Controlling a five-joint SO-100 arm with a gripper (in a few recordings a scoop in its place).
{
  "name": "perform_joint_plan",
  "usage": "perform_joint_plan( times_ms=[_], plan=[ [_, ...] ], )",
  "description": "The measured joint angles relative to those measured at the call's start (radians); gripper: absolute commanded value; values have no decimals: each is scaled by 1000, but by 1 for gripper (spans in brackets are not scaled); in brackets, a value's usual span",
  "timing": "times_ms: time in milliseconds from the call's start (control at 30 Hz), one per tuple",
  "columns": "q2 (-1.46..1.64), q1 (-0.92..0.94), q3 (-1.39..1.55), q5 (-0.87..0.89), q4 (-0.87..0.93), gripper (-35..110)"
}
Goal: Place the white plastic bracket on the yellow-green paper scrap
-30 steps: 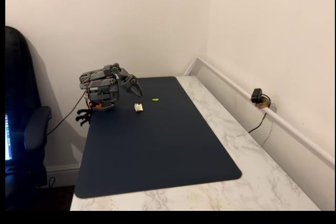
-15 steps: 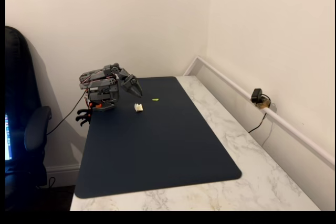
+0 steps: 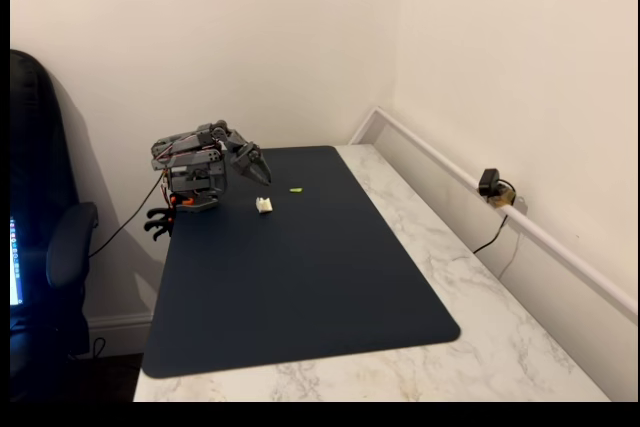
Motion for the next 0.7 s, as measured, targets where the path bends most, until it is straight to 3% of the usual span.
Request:
perform_joint_plan(
  times_ms=[467,700],
  plan=[
    [0,0,0,3,0,0],
    [0,15,5,84,-52,0]
  ],
)
